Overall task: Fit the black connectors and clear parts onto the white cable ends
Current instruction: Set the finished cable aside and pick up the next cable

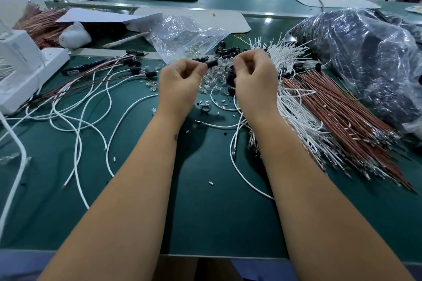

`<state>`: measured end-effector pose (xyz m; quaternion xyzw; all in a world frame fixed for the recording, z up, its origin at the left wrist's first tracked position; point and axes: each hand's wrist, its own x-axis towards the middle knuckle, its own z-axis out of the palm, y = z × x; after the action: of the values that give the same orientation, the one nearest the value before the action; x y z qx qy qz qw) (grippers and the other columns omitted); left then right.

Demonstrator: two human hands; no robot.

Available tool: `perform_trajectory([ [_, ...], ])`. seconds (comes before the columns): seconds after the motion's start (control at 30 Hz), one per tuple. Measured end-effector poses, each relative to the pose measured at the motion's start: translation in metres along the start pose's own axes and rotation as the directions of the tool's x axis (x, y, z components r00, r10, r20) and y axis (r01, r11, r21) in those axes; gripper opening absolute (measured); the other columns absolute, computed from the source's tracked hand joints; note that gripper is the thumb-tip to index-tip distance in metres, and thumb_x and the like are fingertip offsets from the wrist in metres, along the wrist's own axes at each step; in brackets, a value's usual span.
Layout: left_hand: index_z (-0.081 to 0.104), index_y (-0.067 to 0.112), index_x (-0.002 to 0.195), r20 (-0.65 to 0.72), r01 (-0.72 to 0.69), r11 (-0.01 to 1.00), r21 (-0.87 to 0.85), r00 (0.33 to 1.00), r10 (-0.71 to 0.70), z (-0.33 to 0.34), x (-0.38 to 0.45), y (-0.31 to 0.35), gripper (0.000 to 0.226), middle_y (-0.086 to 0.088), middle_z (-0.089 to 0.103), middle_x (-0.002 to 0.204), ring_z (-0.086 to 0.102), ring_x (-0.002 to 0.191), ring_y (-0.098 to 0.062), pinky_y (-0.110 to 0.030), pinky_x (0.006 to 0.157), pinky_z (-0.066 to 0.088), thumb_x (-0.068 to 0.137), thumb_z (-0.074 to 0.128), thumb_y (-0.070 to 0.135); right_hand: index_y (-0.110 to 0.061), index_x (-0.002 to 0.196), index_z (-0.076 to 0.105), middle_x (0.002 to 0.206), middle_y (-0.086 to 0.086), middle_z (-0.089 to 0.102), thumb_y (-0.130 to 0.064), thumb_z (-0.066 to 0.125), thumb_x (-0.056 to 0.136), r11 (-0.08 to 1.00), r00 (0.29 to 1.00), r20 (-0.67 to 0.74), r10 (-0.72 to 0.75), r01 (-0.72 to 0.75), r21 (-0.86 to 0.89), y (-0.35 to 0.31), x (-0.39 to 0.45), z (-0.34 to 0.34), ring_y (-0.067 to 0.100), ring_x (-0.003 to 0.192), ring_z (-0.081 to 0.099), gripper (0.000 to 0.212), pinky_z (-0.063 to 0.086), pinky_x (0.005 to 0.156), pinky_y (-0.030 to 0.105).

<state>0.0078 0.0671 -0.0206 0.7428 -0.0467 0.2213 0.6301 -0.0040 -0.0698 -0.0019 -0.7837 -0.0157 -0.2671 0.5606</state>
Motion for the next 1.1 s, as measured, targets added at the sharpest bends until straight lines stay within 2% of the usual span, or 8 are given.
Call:
perform_trajectory([
  [0.07,0.063,0.018,0.076,-0.128,0.033,0.998,-0.058,0.991,-0.041,-0.009,0.005,-0.004,0.015,0.006,0.05,0.06,0.037,0.047,0.001,-0.014,0.048,0.032,0.091,0.065,0.015,-0.018,0.088,0.054,0.075,-0.015,0.054,-0.01,0.056,0.095,1.0,0.995,-0.101,-0.006,0.007,0.007,-0.001,0.003,-0.004,-0.01,0.061,0.051,0.011,0.042,0.06,0.008],
  [0.13,0.061,0.02,0.077,-0.181,0.046,0.994,-0.103,0.981,-0.064,-0.015,0.009,-0.007,0.016,0.005,0.051,0.063,0.039,0.049,-0.001,-0.015,0.05,0.035,0.093,0.062,0.016,-0.016,0.092,0.058,0.076,-0.015,0.054,-0.007,0.059,0.093,0.997,0.998,-0.056,-0.034,0.03,-0.077,0.0,0.003,-0.006,-0.012,0.061,0.051,0.009,0.042,0.06,0.005],
  [0.33,0.057,0.011,0.096,-0.072,0.07,0.987,-0.146,0.994,-0.081,-0.005,0.01,-0.009,0.011,0.001,0.06,0.079,0.055,0.07,-0.006,-0.02,0.073,0.049,0.095,0.05,0.002,-0.027,0.116,0.067,0.112,0.002,0.059,-0.015,0.064,0.087,0.797,0.863,0.504,0.042,0.275,-0.537,0.001,-0.007,0.005,0.018,0.098,0.056,0.032,0.047,0.078,0.027],
  [0.43,0.051,0.016,0.092,-0.009,0.047,0.971,-0.233,0.999,-0.05,-0.004,0.01,-0.008,0.021,-0.001,0.06,0.079,0.058,0.075,-0.008,-0.018,0.078,0.049,0.096,0.044,-0.003,-0.031,0.11,0.07,0.107,0.003,0.053,-0.028,0.066,0.088,0.732,0.825,0.564,0.046,0.356,-0.58,0.002,-0.009,0.01,0.025,0.111,0.048,0.023,0.046,0.091,0.034],
  [0.57,0.048,0.02,0.091,0.094,-0.007,0.979,-0.203,0.995,0.026,0.001,0.007,-0.006,0.023,0.0,0.065,0.084,0.06,0.085,-0.005,-0.01,0.086,0.043,0.099,0.04,-0.001,-0.029,0.102,0.072,0.093,-0.002,0.043,-0.03,0.066,0.088,0.729,0.832,0.555,-0.001,0.381,-0.569,0.005,-0.009,0.012,0.021,0.101,0.044,0.016,0.04,0.084,0.031],
  [0.7,0.049,0.019,0.088,0.183,0.046,0.969,-0.242,0.983,-0.001,0.001,0.008,-0.007,0.023,-0.003,0.066,0.081,0.06,0.085,-0.011,-0.02,0.088,0.044,0.097,0.041,-0.001,-0.018,0.092,0.071,0.079,-0.008,0.059,-0.017,0.065,0.087,0.914,0.941,0.334,-0.048,0.176,-0.364,0.005,-0.006,0.011,0.011,0.078,0.057,0.008,0.044,0.07,0.024],
  [0.8,0.051,0.017,0.084,0.192,0.114,0.967,-0.226,0.979,-0.071,0.001,0.008,-0.007,0.023,-0.002,0.057,0.064,0.051,0.064,-0.014,-0.025,0.069,0.044,0.09,0.041,-0.003,-0.02,0.082,0.068,0.067,-0.012,0.062,-0.011,0.065,0.082,0.993,0.978,0.207,0.038,-0.014,-0.118,0.001,-0.005,0.009,0.004,0.063,0.058,0.01,0.047,0.062,0.019],
  [1.1,0.066,0.028,0.09,0.24,0.106,0.993,-0.059,0.967,-0.089,0.004,0.001,-0.002,0.036,0.007,0.043,0.062,0.034,0.053,-0.004,-0.012,0.05,0.031,0.093,0.041,0.003,-0.015,0.08,0.072,0.064,-0.003,0.06,-0.004,0.059,0.089,0.872,0.946,0.211,0.247,-0.311,0.378,0.004,0.003,-0.003,0.004,0.057,0.052,0.02,0.042,0.053,0.014],
])
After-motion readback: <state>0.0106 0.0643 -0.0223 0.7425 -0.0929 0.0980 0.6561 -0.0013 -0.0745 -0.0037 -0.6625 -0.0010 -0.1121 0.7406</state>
